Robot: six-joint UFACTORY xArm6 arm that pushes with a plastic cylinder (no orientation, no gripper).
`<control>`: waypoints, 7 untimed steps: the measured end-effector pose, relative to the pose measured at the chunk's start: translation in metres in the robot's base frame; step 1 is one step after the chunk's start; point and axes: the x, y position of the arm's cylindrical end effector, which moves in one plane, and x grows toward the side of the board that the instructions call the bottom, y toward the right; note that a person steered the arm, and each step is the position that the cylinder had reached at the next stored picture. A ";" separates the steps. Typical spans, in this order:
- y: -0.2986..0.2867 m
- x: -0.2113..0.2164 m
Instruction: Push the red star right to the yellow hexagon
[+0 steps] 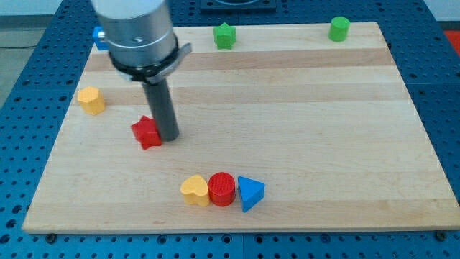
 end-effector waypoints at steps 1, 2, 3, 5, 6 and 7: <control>-0.001 0.034; -0.023 0.028; -0.038 -0.021; -0.005 -0.057; -0.017 -0.080; -0.043 -0.080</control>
